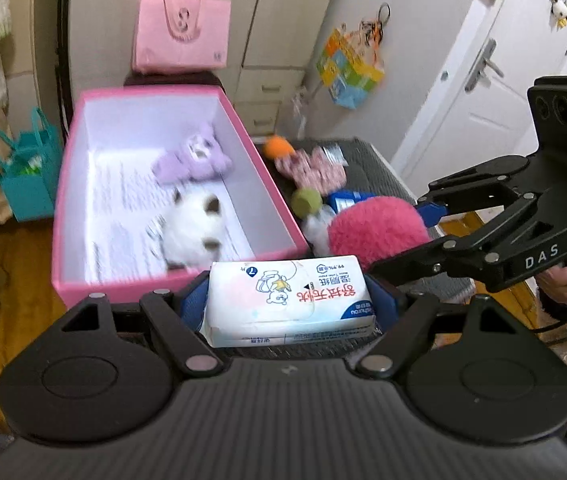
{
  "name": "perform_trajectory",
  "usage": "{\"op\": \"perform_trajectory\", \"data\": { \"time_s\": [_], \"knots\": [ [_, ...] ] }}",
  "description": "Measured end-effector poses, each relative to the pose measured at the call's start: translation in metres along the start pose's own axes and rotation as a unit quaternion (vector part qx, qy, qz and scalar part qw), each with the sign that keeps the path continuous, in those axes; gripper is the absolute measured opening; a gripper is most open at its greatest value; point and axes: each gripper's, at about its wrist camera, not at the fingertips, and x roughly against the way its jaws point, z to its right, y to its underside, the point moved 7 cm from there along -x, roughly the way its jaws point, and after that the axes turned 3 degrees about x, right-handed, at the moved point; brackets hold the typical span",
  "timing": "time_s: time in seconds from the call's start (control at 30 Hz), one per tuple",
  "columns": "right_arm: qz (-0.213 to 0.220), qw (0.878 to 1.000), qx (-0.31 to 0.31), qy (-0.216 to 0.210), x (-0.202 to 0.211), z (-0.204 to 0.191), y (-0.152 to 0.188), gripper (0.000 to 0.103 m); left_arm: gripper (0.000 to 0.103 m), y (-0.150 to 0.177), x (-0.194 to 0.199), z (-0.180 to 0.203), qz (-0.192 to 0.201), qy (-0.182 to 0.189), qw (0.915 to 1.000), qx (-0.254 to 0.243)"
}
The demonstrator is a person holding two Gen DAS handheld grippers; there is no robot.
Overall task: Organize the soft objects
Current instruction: 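Carry the wipes pack in the left tool while the right tool carries the pompom over the box, then open the right tool to drop the pompom while the left tool releases the wipes pack into the box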
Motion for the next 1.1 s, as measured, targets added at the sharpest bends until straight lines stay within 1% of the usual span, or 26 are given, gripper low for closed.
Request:
{"op": "perform_trajectory", "data": {
  "time_s": [0.13,0.27,0.37,0.43,0.5,0.53,0.6,0.67,0.73,0.8,0.9,1.1],
  "knots": [
    [0.011,0.999,0.028,0.016,-0.009,0.001,-0.028,0.052,0.08,-0.02,0.0,-0.016,0.014,-0.003,0.9999,0.006],
    [0.026,0.998,0.042,0.037,-0.026,0.014,-0.059,0.051,0.08,-0.041,-0.012,-0.038,0.028,-0.02,0.9993,0.013],
    [0.026,0.998,0.028,0.041,-0.042,0.03,-0.08,0.052,0.08,-0.056,-0.024,-0.059,0.035,-0.029,0.9988,0.018],
    [0.028,0.999,0.011,0.042,-0.053,0.043,-0.094,0.052,0.08,-0.066,-0.036,-0.068,0.04,-0.033,0.9986,0.01],
    [0.029,0.999,0.002,0.044,-0.064,0.055,-0.108,0.052,0.08,-0.072,-0.05,-0.076,0.055,-0.055,0.9969,-0.005],
    [0.028,0.999,-0.005,0.047,-0.07,0.062,-0.115,0.052,0.08,-0.073,-0.059,-0.08,0.05,-0.066,0.9966,-0.005],
    [0.02,0.999,-0.014,0.048,-0.086,0.074,-0.127,0.052,0.08,-0.075,-0.078,-0.084,0.032,-0.063,0.9975,-0.002],
    [0.006,0.999,-0.022,0.047,-0.104,0.085,-0.137,0.052,0.08,-0.079,-0.092,-0.086,0.025,-0.059,0.998,0.001],
    [-0.008,0.998,-0.026,0.047,-0.12,0.093,-0.141,0.052,0.08,-0.085,-0.105,-0.09,0.019,-0.067,0.9976,0.001],
    [-0.022,0.998,-0.034,0.045,-0.136,0.101,-0.145,0.052,0.08,-0.091,-0.116,-0.095,0.01,-0.078,0.9968,0.009],
    [-0.038,0.997,-0.045,0.042,-0.156,0.114,-0.147,0.052,0.08,-0.098,-0.135,-0.102,-0.017,-0.094,0.9955,0.003],
    [-0.055,0.995,-0.066,0.049,-0.181,0.141,-0.149,0.055,0.081,-0.11,-0.153,-0.117,-0.025,-0.117,0.9922,0.034]
  ]
}}
